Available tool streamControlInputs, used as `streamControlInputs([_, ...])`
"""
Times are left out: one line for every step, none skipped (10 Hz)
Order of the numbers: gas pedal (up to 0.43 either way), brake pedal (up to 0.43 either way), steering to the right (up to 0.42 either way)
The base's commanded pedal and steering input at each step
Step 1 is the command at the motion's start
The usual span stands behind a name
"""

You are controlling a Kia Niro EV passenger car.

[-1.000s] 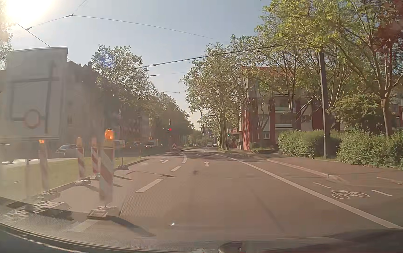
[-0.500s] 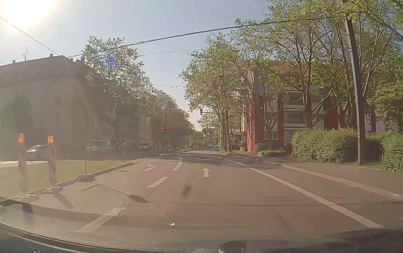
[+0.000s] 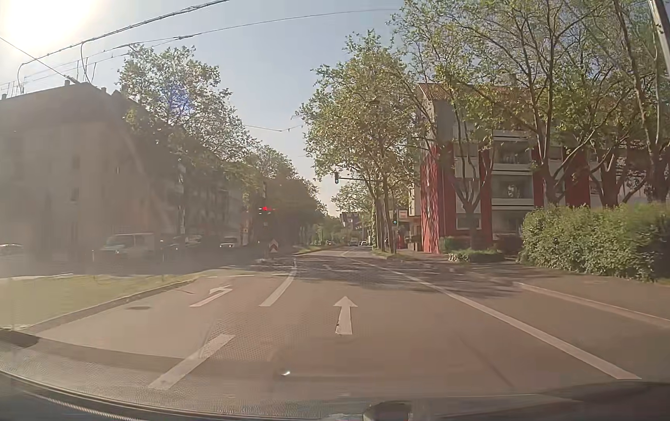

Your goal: Follow the waypoints while adhering to traffic rules and regulations

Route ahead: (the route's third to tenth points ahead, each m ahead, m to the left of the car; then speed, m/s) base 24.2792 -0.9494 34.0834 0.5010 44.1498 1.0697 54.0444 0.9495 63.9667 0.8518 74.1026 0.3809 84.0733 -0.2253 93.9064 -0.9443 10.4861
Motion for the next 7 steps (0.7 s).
streamControlInputs([0.118, 0.0, -0.012])
streamControlInputs([0.118, 0.0, -0.013])
streamControlInputs([0.118, 0.0, -0.014])
streamControlInputs([0.118, 0.0, -0.015])
streamControlInputs([0.118, 0.0, -0.015])
streamControlInputs([0.118, 0.0, -0.015])
streamControlInputs([0.118, 0.0, -0.015])
